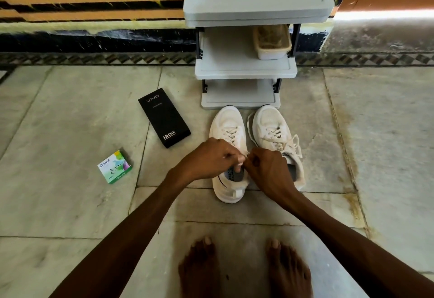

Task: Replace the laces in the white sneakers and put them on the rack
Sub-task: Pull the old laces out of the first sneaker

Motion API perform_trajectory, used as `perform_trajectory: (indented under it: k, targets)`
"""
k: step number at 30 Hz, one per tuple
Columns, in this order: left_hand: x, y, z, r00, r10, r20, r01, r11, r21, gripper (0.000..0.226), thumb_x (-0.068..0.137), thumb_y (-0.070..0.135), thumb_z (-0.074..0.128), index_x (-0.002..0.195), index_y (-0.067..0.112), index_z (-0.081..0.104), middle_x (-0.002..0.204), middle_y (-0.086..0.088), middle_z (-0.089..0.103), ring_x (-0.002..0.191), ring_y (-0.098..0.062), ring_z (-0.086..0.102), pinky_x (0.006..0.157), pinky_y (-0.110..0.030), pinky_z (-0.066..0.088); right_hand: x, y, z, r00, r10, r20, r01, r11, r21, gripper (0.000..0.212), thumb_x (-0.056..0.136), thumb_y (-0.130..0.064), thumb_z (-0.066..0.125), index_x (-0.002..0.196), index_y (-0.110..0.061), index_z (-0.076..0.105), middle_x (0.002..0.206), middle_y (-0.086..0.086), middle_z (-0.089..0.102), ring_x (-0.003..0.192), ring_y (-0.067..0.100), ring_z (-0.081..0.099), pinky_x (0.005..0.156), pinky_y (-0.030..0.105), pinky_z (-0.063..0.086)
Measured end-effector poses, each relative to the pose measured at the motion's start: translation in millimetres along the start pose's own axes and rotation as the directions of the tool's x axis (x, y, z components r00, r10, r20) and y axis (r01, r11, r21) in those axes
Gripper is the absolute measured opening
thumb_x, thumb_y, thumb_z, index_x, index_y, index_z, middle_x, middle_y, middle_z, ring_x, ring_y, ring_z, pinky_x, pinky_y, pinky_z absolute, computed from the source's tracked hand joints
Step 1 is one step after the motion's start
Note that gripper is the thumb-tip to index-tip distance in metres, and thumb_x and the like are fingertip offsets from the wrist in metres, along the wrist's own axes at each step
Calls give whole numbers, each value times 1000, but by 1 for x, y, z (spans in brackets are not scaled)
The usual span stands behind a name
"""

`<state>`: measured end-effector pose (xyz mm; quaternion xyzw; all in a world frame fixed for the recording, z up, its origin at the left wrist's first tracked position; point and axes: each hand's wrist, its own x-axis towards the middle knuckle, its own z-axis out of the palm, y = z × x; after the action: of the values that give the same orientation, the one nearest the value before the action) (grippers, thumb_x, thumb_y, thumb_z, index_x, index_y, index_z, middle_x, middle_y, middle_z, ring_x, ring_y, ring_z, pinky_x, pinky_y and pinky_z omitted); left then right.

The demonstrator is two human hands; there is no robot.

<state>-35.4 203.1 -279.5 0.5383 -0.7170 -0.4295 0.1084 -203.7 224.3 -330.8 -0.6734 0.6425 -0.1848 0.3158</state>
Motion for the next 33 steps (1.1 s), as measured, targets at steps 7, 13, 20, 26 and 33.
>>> perform_trajectory:
  k: [7,13,20,26,33]
  targets:
    - [11,-10,-30,825,-533,-186,-271,-86,-959,33,102,13,44,71,22,52,64,5,53,63,-10,53,71,-30,50,-1,-3,3,1000,25,8,-24,999,-30,18,91,-24,60,74,-18,57,60,-6,54,54,8,51,49,20,32]
    - [5,-35,-21,926,-310,-215,-284,-198,-938,31,103,17,39,84,17,64,81,4,61,61,-5,54,61,-20,45,1,-5,4,1000,20,16,-20,999,-38,18,89,-25,62,73,-18,59,61,-3,57,55,9,52,53,26,37]
    - [-8,-38,11,971,-51,-233,64,997,49,23,88,35,69,100,16,73,92,7,59,85,-8,58,69,-22,39,1,-7,3,1000,25,0,-25,999,-40,17,87,-25,65,74,-15,63,61,-2,59,58,14,56,57,30,46]
    - [-15,-25,27,897,-53,-439,37,998,-45,14,93,28,62,81,21,61,79,10,54,70,-1,53,62,-12,37,2,-9,1,1000,26,6,-26,998,-59,21,88,-31,65,72,-18,59,65,0,62,60,17,58,56,29,44]
    - [-6,-42,6,697,-390,-602,451,891,-54,68,88,37,68,143,13,37,149,-12,27,132,-29,39,99,-35,43,8,-19,2,995,-68,67,85,945,-317,25,94,-39,54,93,-14,58,83,7,66,75,27,63,63,31,46]
